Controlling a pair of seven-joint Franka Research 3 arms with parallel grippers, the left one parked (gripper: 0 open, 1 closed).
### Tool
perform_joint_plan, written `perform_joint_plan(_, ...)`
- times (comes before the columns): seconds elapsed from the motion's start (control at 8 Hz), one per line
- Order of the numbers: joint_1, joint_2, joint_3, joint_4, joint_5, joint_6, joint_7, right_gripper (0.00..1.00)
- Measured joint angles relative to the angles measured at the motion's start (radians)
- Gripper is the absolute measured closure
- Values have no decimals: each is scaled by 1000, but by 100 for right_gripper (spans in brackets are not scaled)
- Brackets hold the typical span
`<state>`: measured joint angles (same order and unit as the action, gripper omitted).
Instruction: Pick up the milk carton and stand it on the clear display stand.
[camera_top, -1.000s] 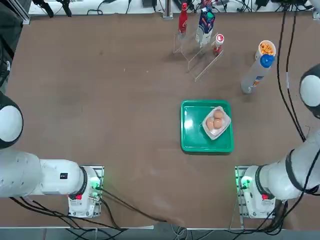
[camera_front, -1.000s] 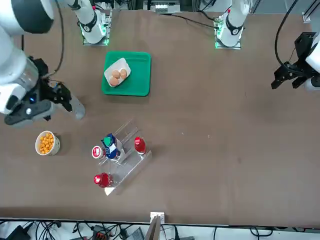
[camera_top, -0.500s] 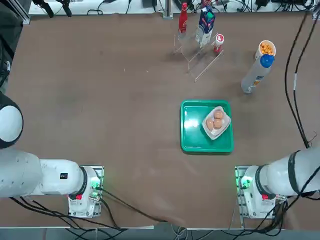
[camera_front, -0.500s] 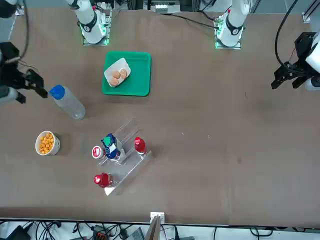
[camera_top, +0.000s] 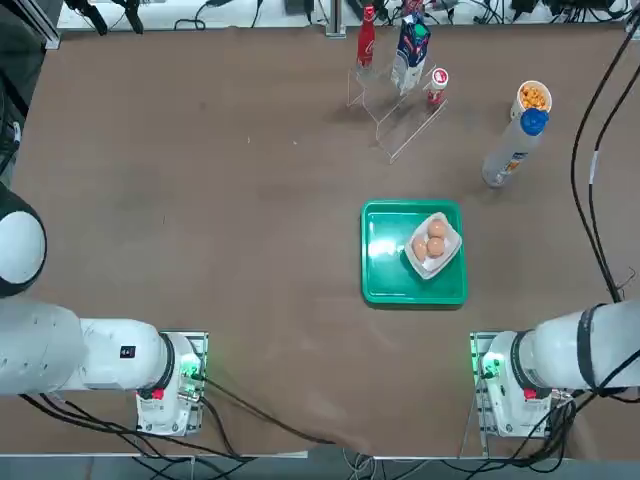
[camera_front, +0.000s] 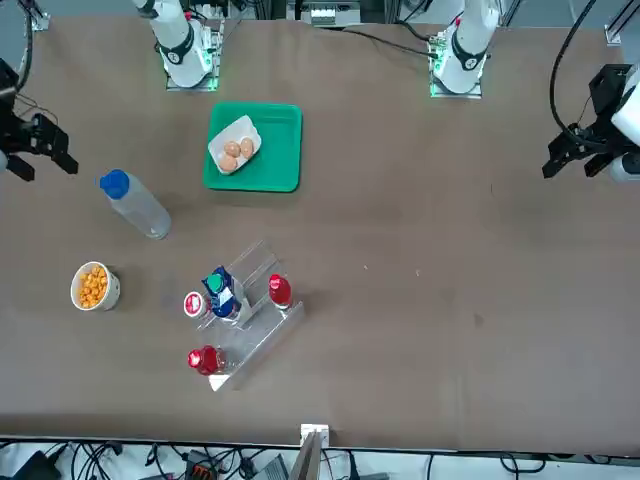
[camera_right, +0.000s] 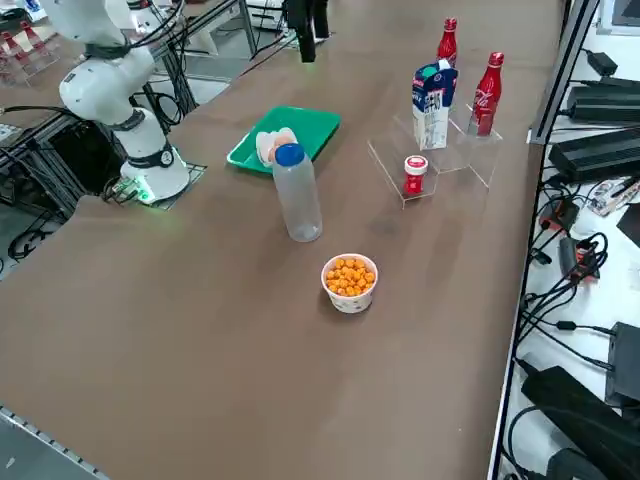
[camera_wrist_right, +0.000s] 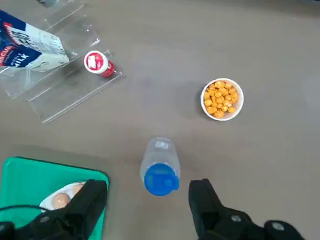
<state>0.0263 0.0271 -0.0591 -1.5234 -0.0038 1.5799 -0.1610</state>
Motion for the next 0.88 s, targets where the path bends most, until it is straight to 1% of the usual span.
perform_joint_plan(0.38,-5,-37,5,-47,1,-2,29,0)
perform_joint_plan(0.62,11,-79,15,-93,4,-2,58,0)
perform_joint_plan(0.88,30,-97,18,-104,6,-2,62,0)
